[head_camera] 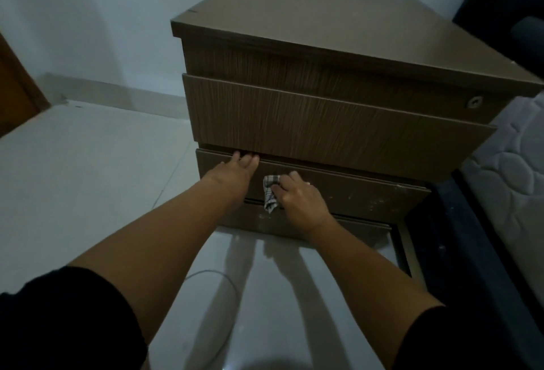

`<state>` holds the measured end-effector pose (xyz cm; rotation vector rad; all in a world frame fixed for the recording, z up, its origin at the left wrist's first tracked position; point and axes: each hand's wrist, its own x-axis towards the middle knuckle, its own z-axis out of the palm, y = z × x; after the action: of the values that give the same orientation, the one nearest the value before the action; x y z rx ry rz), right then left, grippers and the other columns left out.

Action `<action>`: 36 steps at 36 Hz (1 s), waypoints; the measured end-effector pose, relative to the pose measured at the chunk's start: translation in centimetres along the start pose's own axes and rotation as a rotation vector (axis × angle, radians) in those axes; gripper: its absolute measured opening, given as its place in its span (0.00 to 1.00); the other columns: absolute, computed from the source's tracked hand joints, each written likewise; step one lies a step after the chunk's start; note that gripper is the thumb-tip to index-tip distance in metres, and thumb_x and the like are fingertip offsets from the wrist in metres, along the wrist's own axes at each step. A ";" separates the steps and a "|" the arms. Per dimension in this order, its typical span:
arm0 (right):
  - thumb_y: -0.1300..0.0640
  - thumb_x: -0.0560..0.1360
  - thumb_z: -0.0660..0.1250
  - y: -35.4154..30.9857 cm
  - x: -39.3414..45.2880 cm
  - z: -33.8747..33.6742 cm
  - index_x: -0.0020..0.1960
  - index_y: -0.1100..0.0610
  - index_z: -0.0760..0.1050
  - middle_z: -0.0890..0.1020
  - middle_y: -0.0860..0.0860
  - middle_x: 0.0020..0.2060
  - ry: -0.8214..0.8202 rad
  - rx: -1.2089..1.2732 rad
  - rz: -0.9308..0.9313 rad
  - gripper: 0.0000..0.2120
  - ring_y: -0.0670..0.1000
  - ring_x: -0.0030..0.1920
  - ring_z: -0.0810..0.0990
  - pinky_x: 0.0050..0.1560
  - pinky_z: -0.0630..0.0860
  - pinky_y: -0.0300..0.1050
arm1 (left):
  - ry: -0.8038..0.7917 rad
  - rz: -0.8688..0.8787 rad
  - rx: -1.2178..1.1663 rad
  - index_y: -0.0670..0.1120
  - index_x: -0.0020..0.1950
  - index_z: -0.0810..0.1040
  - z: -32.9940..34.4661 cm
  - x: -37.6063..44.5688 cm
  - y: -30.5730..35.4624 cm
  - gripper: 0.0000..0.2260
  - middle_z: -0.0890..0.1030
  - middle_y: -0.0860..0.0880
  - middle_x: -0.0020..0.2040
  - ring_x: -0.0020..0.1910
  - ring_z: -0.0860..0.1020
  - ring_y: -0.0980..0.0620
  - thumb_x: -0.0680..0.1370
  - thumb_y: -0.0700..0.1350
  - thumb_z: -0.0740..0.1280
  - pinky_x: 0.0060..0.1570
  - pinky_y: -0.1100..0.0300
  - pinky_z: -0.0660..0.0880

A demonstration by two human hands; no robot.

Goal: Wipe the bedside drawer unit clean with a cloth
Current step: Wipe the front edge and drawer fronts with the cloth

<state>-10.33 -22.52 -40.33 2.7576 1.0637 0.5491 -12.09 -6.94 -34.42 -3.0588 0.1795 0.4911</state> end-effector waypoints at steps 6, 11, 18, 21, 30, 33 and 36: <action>0.58 0.59 0.69 -1.0 0.0 3.1 0.31 0.57 0.82 0.80 0.51 0.33 -0.068 0.022 0.015 0.04 0.52 0.35 0.81 0.20 0.70 0.37 | -0.024 -0.007 0.009 0.45 0.79 0.39 -0.4 0.0 -0.1 0.39 0.42 0.48 0.79 0.78 0.43 0.46 0.77 0.34 0.63 0.76 0.51 0.54; 0.61 0.54 0.78 -1.7 -0.4 5.3 0.28 0.58 0.80 0.79 0.53 0.32 -0.195 0.104 0.071 0.08 0.54 0.35 0.80 0.19 0.70 0.38 | -0.028 -0.007 -0.005 0.45 0.79 0.39 -0.3 0.0 0.1 0.39 0.42 0.48 0.79 0.78 0.42 0.46 0.77 0.34 0.63 0.76 0.51 0.54; 0.65 0.77 0.57 -3.0 -0.3 5.4 0.58 0.65 0.76 0.73 0.58 0.58 -0.406 0.132 0.128 0.13 0.59 0.62 0.69 0.49 0.75 0.50 | -0.048 -0.022 -0.032 0.47 0.79 0.40 -0.2 -0.1 -0.1 0.39 0.42 0.49 0.79 0.78 0.42 0.47 0.76 0.31 0.61 0.77 0.51 0.52; 0.66 0.66 0.71 -2.9 -0.4 4.0 0.43 0.64 0.82 0.79 0.58 0.46 -0.259 0.183 0.105 0.06 0.60 0.49 0.78 0.35 0.77 0.46 | -0.058 -0.030 -0.012 0.47 0.79 0.40 -0.6 -0.1 -0.3 0.39 0.42 0.49 0.79 0.79 0.43 0.47 0.77 0.30 0.61 0.77 0.51 0.52; 0.62 0.59 0.79 2.7 -2.0 -3.3 0.42 0.60 0.83 0.81 0.54 0.39 0.107 0.049 0.107 0.13 0.54 0.38 0.80 0.24 0.74 0.41 | 0.059 0.072 0.024 0.47 0.79 0.45 -1.5 -0.7 1.0 0.33 0.47 0.49 0.79 0.78 0.50 0.48 0.78 0.31 0.56 0.75 0.54 0.53; 0.62 0.60 0.78 3.8 -2.2 -3.6 0.42 0.61 0.82 0.80 0.55 0.37 0.141 0.026 0.132 0.12 0.55 0.40 0.78 0.22 0.72 0.41 | 0.032 0.130 0.044 0.45 0.79 0.44 -1.2 0.1 3.0 0.33 0.45 0.49 0.80 0.79 0.47 0.47 0.78 0.31 0.55 0.76 0.52 0.52; 0.62 0.60 0.78 3.9 -2.4 -2.8 0.42 0.61 0.82 0.80 0.55 0.37 0.138 0.027 0.108 0.12 0.54 0.43 0.74 0.23 0.73 0.42 | 0.008 0.117 0.064 0.44 0.79 0.43 -0.9 0.8 3.9 0.34 0.44 0.49 0.79 0.79 0.46 0.46 0.78 0.32 0.56 0.76 0.50 0.54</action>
<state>-10.64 -27.04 -37.46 2.8491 0.9597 0.7545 -11.55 -10.93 -33.85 -3.0001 0.3687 0.4688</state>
